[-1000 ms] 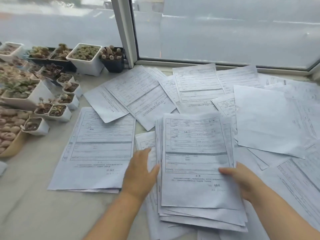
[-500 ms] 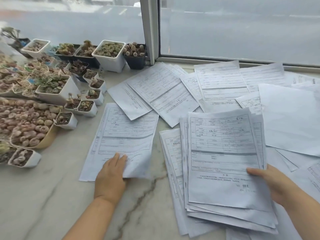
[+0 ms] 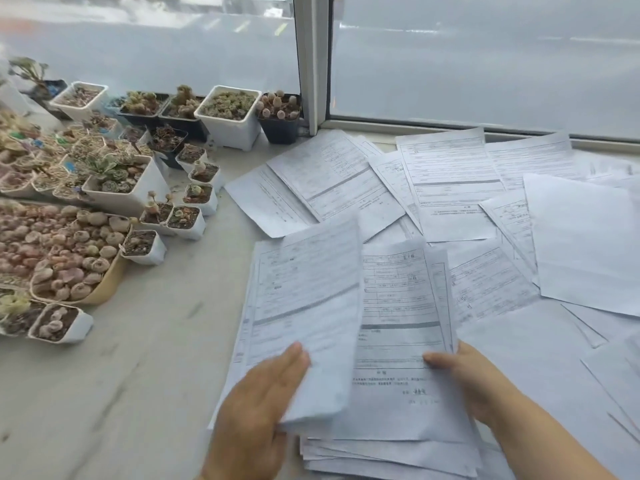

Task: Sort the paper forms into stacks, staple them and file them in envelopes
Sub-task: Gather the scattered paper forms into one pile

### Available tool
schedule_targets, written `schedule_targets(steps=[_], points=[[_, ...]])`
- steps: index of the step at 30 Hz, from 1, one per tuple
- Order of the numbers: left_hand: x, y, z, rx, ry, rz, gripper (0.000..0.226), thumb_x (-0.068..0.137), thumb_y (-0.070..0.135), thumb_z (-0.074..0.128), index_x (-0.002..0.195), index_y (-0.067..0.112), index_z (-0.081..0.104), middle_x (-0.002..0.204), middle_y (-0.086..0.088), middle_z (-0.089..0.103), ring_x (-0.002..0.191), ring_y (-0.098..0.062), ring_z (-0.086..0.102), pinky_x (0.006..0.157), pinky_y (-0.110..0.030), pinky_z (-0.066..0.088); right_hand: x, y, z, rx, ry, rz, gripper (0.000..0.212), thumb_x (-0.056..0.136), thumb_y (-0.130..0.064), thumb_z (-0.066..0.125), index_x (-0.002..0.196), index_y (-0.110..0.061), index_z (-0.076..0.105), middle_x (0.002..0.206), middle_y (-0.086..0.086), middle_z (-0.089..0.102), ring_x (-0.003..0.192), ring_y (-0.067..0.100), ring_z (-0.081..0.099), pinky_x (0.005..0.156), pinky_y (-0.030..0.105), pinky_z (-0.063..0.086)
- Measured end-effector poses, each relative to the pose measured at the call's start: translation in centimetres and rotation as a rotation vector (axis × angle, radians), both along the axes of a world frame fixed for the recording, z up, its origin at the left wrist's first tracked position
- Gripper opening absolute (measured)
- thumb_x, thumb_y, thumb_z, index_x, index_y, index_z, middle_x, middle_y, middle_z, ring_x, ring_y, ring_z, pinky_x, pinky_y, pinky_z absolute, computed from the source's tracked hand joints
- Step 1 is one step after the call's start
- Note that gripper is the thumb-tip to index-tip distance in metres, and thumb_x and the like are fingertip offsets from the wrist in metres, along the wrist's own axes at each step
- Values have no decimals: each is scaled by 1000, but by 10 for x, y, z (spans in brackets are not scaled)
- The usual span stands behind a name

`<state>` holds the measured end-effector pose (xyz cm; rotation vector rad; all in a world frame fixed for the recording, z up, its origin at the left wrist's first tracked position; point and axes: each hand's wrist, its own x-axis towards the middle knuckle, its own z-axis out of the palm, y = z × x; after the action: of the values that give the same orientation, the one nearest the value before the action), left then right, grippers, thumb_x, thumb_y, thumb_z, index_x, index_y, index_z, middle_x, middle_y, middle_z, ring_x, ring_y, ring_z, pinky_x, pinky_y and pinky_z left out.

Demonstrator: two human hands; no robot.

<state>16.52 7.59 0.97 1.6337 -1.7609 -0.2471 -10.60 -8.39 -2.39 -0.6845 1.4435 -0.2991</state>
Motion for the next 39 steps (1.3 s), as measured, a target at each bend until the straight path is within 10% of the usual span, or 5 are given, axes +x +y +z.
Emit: schedule_targets(steps=[7, 11, 21, 26, 39], points=[[-102, -11, -66, 351, -304, -306, 56, 74, 37, 67, 125, 21, 49, 143, -5, 48, 119, -19, 55, 105, -35, 32, -3, -1, 5, 144, -255, -108, 60, 95, -61, 44, 123, -13, 66, 121, 16, 67, 116, 34, 63, 106, 51, 41], [-96, -17, -65, 422, -355, -392, 62, 85, 58, 39, 138, 25, 42, 160, -2, 16, 133, -11, 43, 111, -27, 31, 0, 2, 3, 48, -172, 68, 39, 86, -1, 63, 125, -3, 60, 110, 20, 71, 101, 38, 68, 89, 48, 53], [43, -50, 51, 651, 1373, 213, 96, 35, 39, 98, 120, 7, 65, 121, -18, 66, 107, -33, 66, 85, -41, 57, 44, -7, 87, -313, -461, 202, 32, 72, -9, 70, 103, -10, 76, 108, 19, 72, 99, 33, 70, 80, 36, 58], [60, -42, 101, 136, 1128, 496, 22, 62, 12, 88, 80, 20, 79, 76, 11, 75, 69, -2, 70, 57, -13, 53, 110, -10, 125, -601, -470, 233, 28, 80, -8, 69, 108, -12, 74, 110, 10, 73, 105, 29, 69, 87, 38, 57], [98, -4, 55, 56, 1204, 593, 71, 47, 14, 93, 112, 7, 66, 103, -4, 74, 96, -20, 69, 69, -19, 54, 180, 26, 103, -625, -347, 263, 40, 64, -19, 75, 97, -42, 72, 101, 1, 74, 99, 19, 69, 88, 41, 55]])
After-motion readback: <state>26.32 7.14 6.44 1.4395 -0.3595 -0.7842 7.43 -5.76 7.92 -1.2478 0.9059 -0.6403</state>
